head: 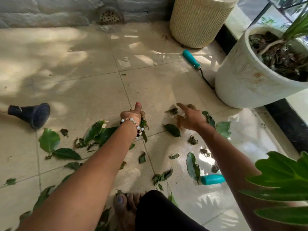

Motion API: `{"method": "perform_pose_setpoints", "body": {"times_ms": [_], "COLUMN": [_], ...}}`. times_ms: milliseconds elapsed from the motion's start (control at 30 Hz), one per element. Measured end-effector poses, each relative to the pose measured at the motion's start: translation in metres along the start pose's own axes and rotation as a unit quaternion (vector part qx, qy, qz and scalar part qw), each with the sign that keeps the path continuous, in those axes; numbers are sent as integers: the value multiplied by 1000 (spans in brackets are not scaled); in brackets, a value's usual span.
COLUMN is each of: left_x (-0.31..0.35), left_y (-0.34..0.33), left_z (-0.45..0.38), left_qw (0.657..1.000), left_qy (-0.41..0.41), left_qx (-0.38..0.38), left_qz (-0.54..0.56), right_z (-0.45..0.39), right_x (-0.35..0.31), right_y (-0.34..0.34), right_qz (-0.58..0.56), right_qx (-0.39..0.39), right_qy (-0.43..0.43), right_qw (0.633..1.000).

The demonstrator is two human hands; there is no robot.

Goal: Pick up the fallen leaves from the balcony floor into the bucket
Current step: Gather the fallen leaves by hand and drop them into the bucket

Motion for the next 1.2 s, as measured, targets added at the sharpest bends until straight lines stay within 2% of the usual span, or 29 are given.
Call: {"method": "perform_pose_setpoints", "body": {"times_ms": [133,300,367,433,500,667,733,800,867,900,967,1033,1100,1200], "left_x": [-1,-6,-11,-12,-13,-20,-23,-25,-28,-29,-31,-33,-37,-41], "left_y": [1,-5,-8,-9,-9,-5,-3,-2,-3,-4,-7,-10,-13,-18], "left_z": [-4,-16,-22,-16,-7,-3,-5,-3,0,0,7,12,16,21], "left_qw": [1000,999,999,1000,1000,999,999,999,999,999,999,999,999,998], "left_qy": [6,7,5,3,1,-5,-7,-16,-28,-35,-44,-39,-36,-24], "left_qx": [-18,-34,-30,-23,-28,-32,-26,-23,-19,-16,-22,-26,-34,-46], "left_qz": [8,12,8,-1,1,17,17,17,6,-3,-2,-11,-17,-18], "right_z": [3,23,31,36,37,38,40,46,57,62,70,75,81,83], "right_x": [-7,-7,-3,1,7,3,-4,-8,-6,-4,1,9,13,13], "right_y": [-16,-20,-24,-31,-37,-30,-29,-37,-46,-48,-49,-49,-50,-52], "right_qz": [49,129,167,188,152,-61,-56,25,122,157,168,115,131,100], "right_qx": [-10,-33,-20,29,84,190,156,59,-49,-73,-64,-25,19,62], "right_qy": [79,124,131,157,172,74,104,143,144,147,161,181,202,174], "right_qw": [996,983,977,969,970,977,981,988,981,974,970,976,970,978]}}
Point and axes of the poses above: each hand's wrist, its own z-axis away from the middle knuckle, its own y-axis out of the back of the hand, x = y × z, the point moved 2 cm from there along -z, towards the middle knuckle, and after that the axes turned 3 degrees about y, right-handed, at the moved point
